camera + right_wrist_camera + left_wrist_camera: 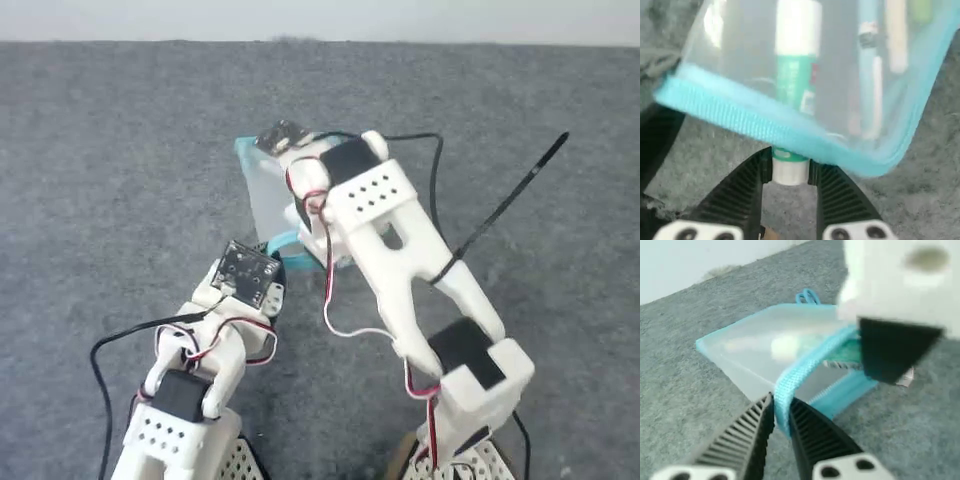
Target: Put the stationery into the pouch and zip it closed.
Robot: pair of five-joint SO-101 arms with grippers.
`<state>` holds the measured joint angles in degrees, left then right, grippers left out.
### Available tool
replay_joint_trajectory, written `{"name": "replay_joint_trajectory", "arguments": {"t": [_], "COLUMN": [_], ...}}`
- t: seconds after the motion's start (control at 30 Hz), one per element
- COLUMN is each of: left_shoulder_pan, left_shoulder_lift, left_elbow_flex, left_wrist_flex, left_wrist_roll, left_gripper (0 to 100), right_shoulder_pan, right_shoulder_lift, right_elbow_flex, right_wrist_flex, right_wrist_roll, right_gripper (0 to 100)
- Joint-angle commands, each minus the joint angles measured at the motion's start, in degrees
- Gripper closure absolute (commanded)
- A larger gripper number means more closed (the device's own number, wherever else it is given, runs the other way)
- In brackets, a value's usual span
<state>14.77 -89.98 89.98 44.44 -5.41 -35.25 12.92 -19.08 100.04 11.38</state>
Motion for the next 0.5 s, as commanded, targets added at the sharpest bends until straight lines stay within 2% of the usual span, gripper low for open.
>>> {"name": "replay_joint_trajectory", "arguments": {"t": [0.0, 0.23, 0.4, 0.47], "left_shoulder_pan": [3.52, 3.43, 3.25, 3.16], "left_shoulder_lift": [-1.05, -1.05, -1.05, -1.05], "left_elbow_flex": [-1.80, -1.80, -1.80, -1.80], "left_wrist_flex": [0.35, 0.09, 0.00, 0.00], "left_wrist_roll": [-1.14, -1.14, -1.14, -1.14], "left_gripper": [99, 99, 99, 99], "right_shoulder_pan": [0.84, 0.75, -0.57, -2.59], "right_shoulder_lift": [1.01, 5.32, 3.56, 2.24], "right_elbow_flex": [-7.74, -12.84, -14.07, -14.07], "right_wrist_flex": [0.40, 2.42, 2.51, 2.42], "right_wrist_roll": [-2.37, -2.90, -2.64, -1.05], "right_gripper": [98.9, 97.6, 84.6, 82.8]}}
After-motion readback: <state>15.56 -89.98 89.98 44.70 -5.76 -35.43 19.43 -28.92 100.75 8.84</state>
